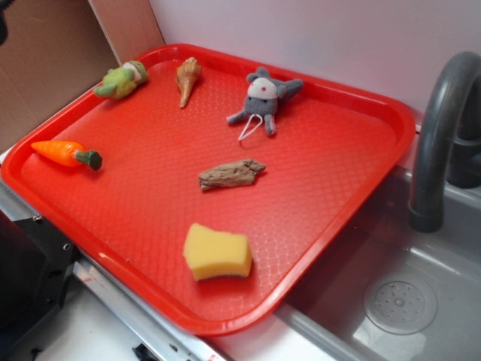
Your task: Grab the carrot.
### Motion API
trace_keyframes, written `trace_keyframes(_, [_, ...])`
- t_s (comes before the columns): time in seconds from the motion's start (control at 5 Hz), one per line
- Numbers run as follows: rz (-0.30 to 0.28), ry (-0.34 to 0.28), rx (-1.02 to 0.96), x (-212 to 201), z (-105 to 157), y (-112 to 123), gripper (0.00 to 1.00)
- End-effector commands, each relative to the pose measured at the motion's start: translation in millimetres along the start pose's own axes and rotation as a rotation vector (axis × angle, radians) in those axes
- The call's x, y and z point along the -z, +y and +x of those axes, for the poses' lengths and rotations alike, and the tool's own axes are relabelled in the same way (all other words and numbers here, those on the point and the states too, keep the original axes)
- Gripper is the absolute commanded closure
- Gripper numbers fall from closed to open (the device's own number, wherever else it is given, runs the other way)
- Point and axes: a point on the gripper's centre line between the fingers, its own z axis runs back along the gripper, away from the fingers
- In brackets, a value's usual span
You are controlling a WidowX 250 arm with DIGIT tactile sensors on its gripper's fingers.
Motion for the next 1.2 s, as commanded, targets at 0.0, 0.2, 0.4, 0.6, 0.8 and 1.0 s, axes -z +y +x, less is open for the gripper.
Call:
trace_keyframes(0.0, [0.099, 0.090, 0.301, 29.8, 0.1, 47.6, 0.00])
trace_keyframes(0.2, [0.083, 0.215, 0.420, 63.0, -5.7, 55.7, 0.00])
trace_keyframes(0.4, [0.095, 0.316, 0.520, 89.3, -16.4, 52.2, 0.00])
trace_keyframes(0.6, [0.087, 0.338, 0.561, 108.8, -19.5, 54.3, 0.00])
trace_keyframes(0.8, [0.132, 0.371, 0.600, 136.7, -19.1, 54.1, 0.00])
trace_keyframes(1.0, [0.115, 0.361, 0.671, 153.8, -21.5, 49.7, 0.00])
